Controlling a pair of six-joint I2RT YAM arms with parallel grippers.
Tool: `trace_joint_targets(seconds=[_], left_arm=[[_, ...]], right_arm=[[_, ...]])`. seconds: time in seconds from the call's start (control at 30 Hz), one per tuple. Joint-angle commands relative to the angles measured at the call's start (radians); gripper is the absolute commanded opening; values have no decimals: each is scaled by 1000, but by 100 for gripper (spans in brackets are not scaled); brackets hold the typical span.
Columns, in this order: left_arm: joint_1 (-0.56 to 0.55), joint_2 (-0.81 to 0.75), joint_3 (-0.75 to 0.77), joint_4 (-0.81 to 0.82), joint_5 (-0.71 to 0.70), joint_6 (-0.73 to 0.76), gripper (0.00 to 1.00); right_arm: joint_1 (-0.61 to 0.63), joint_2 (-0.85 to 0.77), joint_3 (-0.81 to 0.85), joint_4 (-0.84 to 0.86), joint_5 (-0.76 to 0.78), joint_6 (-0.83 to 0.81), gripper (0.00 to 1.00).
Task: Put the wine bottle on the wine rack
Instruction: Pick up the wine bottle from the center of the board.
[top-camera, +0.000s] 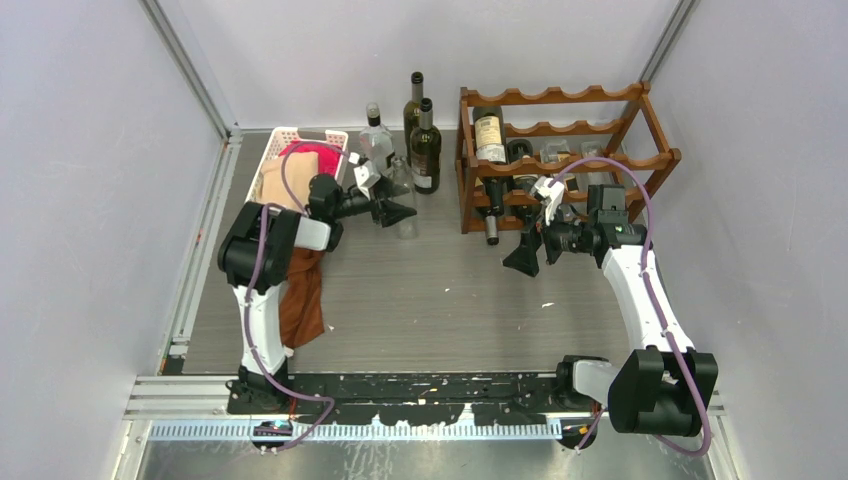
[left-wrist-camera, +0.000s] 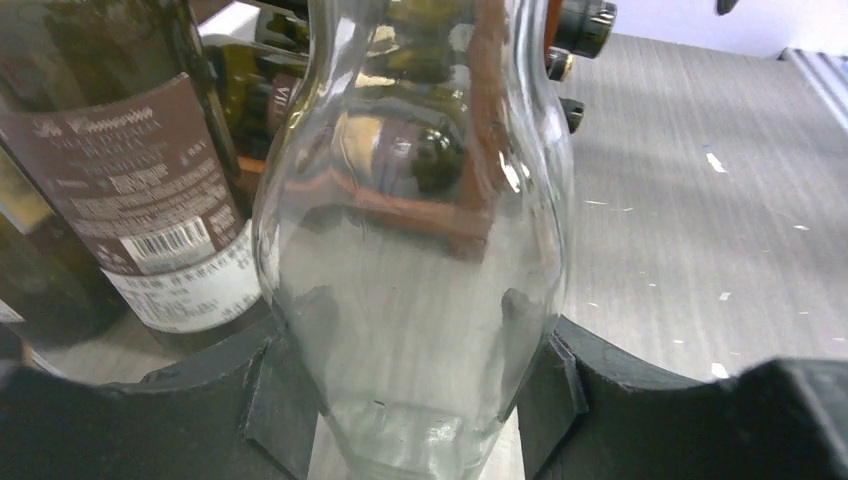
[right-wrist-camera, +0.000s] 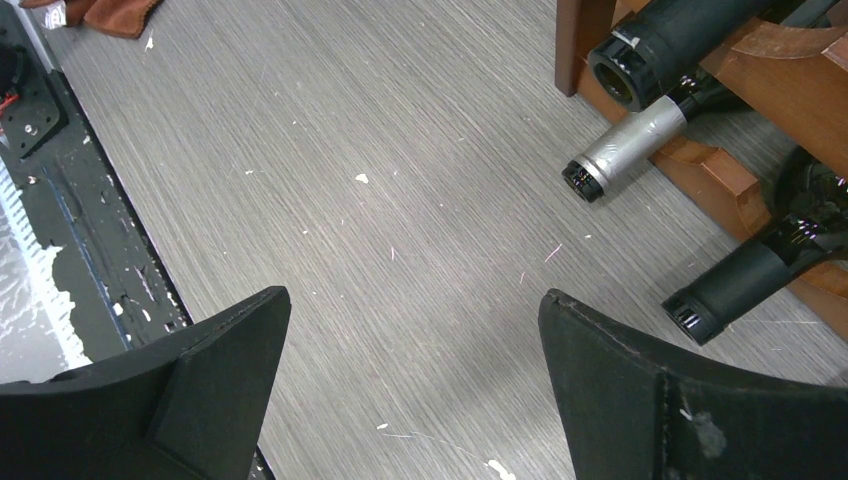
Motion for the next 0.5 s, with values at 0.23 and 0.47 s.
trace_joint_targets(seconds=[0.23,0.47], left_arm=[[-98,-475,-329,-83,-64,-234,0],[-353,-842,-264,-1130,-450,143,0]], right_arm=[[-3,-13,78,-159,4,-170,100],[-4,-63,86,-259,1,-320,100]])
